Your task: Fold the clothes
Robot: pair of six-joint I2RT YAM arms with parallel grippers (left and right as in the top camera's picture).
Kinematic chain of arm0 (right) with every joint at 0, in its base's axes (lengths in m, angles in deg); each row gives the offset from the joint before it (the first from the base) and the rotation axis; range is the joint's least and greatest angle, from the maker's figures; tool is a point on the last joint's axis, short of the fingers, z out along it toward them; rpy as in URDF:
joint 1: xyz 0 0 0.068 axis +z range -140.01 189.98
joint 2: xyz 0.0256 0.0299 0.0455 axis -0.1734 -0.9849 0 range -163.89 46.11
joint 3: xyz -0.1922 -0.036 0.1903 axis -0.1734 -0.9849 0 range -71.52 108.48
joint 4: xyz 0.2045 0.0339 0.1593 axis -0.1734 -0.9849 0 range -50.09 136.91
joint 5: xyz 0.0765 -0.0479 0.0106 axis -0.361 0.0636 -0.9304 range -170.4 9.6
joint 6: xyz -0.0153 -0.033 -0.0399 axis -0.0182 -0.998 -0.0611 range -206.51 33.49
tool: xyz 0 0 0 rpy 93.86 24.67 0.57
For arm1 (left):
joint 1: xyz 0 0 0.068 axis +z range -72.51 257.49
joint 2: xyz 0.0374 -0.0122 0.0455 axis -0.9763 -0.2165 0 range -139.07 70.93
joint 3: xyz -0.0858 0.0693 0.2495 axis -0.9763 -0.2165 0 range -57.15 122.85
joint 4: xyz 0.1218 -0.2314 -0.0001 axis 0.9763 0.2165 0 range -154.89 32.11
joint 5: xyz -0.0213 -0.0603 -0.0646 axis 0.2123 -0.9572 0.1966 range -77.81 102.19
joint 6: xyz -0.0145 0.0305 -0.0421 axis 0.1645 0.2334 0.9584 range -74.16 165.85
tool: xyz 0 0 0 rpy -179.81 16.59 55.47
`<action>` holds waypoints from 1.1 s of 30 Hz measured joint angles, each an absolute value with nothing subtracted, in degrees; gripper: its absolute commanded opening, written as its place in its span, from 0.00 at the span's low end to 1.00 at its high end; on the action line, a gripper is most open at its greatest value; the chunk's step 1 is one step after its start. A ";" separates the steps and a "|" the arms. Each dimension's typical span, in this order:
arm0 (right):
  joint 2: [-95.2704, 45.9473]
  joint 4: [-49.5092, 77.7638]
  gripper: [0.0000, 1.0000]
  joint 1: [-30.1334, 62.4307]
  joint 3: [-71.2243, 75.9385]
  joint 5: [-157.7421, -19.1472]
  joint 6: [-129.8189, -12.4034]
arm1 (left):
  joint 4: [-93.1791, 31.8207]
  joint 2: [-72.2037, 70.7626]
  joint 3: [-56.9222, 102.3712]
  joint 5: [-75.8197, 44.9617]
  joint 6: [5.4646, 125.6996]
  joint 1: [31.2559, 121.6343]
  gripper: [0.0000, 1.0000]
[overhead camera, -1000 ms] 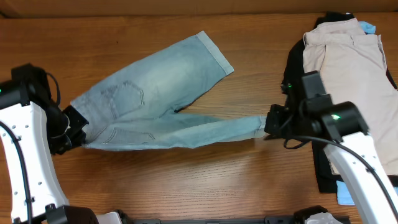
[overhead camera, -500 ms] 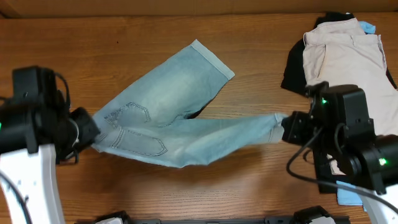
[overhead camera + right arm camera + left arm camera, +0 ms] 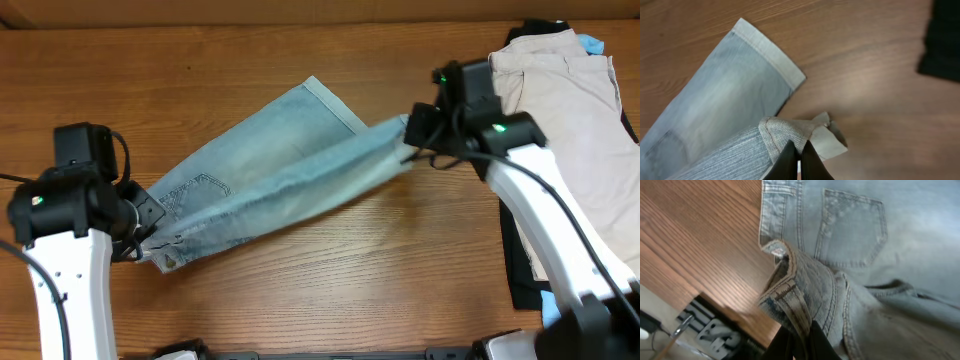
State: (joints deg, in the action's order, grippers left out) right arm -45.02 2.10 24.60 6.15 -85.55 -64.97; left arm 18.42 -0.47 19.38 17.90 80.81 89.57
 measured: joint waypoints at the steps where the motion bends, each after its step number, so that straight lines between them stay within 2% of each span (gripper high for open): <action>1: -46.97 4.19 0.04 24.60 6.15 -85.92 -65.30 | 16.85 -0.80 18.07 18.49 81.72 89.57 0.04; 13: -58.83 25.98 0.04 26.15 6.15 -88.02 -68.66 | 6.10 -9.50 10.99 25.68 92.32 89.46 0.04; 21: -60.47 36.93 0.04 27.92 6.15 -87.89 -69.82 | 2.49 -16.80 10.70 28.44 94.47 89.46 0.04; 30: -69.44 50.40 0.04 30.34 6.17 -86.99 -70.02 | 0.89 -21.34 10.68 30.10 95.91 89.48 0.04; 31: -70.29 51.43 0.08 30.48 6.17 -86.97 -70.02 | 0.67 -21.34 10.68 30.23 95.93 89.48 0.04; 32: -71.10 52.61 0.16 30.74 6.17 -86.88 -69.87 | 0.37 -21.36 10.68 30.32 95.97 89.48 0.04; 33: -71.75 53.52 0.41 30.89 6.17 -86.75 -69.97 | 0.06 -21.36 10.68 30.45 96.11 89.48 0.04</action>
